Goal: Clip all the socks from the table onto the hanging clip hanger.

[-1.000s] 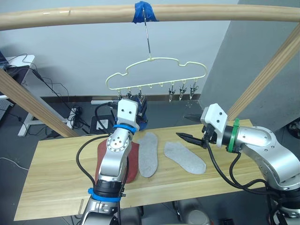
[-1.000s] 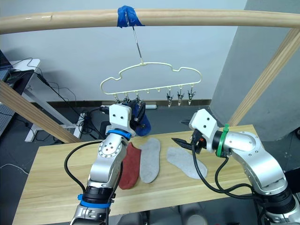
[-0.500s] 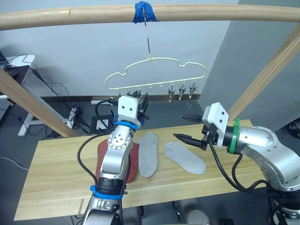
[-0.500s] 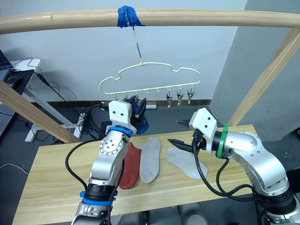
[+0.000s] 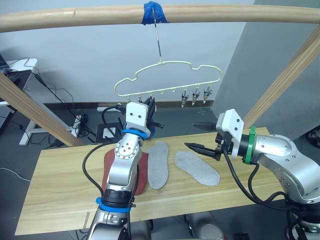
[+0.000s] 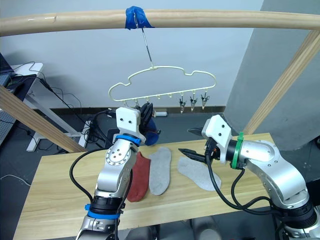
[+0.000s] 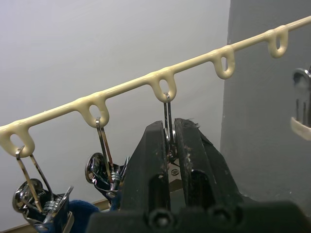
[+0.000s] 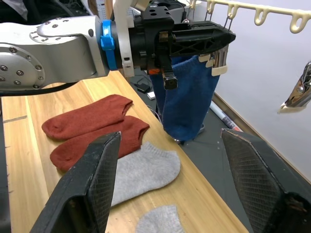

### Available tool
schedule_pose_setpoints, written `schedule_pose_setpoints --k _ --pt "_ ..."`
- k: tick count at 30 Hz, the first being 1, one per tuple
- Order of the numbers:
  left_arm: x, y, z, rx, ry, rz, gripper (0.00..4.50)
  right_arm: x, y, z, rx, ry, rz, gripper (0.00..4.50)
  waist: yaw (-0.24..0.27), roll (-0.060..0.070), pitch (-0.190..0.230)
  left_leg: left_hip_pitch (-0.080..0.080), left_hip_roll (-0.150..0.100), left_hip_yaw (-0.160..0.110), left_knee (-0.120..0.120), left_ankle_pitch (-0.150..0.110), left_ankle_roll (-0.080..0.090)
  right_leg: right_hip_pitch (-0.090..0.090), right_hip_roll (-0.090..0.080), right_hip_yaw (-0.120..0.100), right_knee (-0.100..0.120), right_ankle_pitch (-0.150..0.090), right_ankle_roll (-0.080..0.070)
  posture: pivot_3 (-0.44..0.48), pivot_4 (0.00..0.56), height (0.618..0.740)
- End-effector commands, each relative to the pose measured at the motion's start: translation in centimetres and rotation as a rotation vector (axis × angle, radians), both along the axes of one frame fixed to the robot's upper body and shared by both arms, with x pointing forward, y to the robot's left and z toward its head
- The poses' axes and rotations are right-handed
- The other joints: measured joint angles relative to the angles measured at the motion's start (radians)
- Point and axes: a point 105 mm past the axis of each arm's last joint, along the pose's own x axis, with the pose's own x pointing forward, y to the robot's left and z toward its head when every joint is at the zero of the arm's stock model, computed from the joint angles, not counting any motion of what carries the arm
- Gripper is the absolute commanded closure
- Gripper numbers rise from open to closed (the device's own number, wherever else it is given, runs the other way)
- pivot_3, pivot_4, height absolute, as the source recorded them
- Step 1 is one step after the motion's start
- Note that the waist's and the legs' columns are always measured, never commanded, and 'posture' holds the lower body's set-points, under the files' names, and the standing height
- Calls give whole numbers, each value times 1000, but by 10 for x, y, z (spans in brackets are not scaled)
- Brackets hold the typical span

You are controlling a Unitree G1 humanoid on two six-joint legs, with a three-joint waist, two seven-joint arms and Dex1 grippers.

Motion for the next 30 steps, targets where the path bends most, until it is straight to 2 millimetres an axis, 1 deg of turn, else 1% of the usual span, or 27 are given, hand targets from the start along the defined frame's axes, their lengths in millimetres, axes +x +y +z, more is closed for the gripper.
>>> schedule_pose_setpoints --k 1,2,3,4,6,8,11,13,19,24,27,30 --pt "-7 2 17 8 -61 -17 4500 12 -9 -25 -80 15 -130 688 0 0 0 0 0 0 0 0 0 0 0 0 0 0 0 -263 234 740" --pt "-7 2 18 12 -61 -23 4500 15 -10 -31 -85 27 -162 458 0 0 0 0 0 0 0 0 0 0 0 0 0 0 0 -263 234 740" --pt "-8 2 18 17 -59 -32 4500 19 -12 -39 -89 38 -206 116 0 0 0 0 0 0 0 0 0 0 0 0 0 0 0 -260 236 740" --pt "-8 2 19 19 -57 -42 4500 23 -13 -46 -94 43 -244 36 0 0 0 0 0 0 0 0 0 0 0 0 0 0 0 -258 235 740" --pt "-10 2 20 22 -49 -71 4500 29 -12 -65 -108 67 -315 36 0 0 0 0 1 0 0 0 0 0 0 0 0 0 0 -252 236 740" --pt "-12 1 21 26 -42 -99 4500 32 -9 -80 -123 74 -369 36 0 0 0 0 1 -1 0 0 0 -1 0 1 0 0 0 -249 237 740" --pt "-14 1 23 32 -23 -146 4500 34 3 -106 -131 95 -434 36 0 0 0 0 2 -1 -1 0 0 -1 0 0 0 0 0 -246 235 740" --pt "-15 2 24 35 -12 -167 4500 35 11 -117 -119 103 -470 36 0 0 0 0 2 -1 -1 0 0 -1 0 1 0 0 0 -244 234 740" --pt "-17 1 27 28 8 -225 4500 43 25 -143 -117 118 -505 36 1 1 0 0 1 -1 -1 0 0 -1 -1 1 0 0 0 -233 230 740" --pt "-17 5 29 51 4 -226 4500 49 26 -166 -178 183 -486 36 1 1 0 1 1 -1 -1 0 0 -1 -1 1 1 0 0 -224 224 740" --pt "-18 5 29 50 10 -242 4500 50 25 -174 -203 224 -465 36 1 1 0 0 1 -2 -1 0 0 -1 -1 1 1 0 0 -225 222 740" --pt "-19 4 29 18 30 -273 4500 51 25 -177 -202 247 -471 656 1 1 0 0 1 -2 -1 0 0 -1 -1 0 1 0 0 -227 221 740"
